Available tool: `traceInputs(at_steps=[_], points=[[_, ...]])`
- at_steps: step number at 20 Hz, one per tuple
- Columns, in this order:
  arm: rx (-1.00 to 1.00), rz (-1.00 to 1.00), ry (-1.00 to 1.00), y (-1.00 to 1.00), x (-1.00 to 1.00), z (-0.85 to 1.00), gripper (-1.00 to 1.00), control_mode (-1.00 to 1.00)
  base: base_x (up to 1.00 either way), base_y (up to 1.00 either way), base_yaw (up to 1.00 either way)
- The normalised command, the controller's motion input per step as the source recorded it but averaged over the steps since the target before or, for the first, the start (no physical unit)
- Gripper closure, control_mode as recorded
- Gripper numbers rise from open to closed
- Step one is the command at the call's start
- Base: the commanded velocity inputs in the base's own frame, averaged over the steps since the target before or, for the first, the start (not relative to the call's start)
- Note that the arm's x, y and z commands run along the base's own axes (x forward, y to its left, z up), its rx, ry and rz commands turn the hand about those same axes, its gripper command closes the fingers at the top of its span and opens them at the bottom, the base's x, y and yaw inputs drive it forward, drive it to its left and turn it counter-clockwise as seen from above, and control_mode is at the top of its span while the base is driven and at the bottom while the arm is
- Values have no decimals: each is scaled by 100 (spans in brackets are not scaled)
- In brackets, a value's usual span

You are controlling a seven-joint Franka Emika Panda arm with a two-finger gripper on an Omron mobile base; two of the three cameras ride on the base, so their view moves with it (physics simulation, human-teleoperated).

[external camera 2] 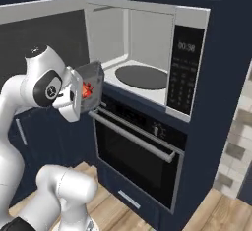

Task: Place the tupperware containing the fish and mushroom meal in the microwave. Close the microwave door and press the start button to reheat the meal.

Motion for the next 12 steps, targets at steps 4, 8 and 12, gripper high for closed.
traceInputs(at_steps=[4,8,12], points=[[0,0,0,0,0,0,100,100,33,34,-45],[0,0,0,0,0,0,100,100,31,37,-44],[0,0,0,0,0,0,100,100,17,47,-42]])
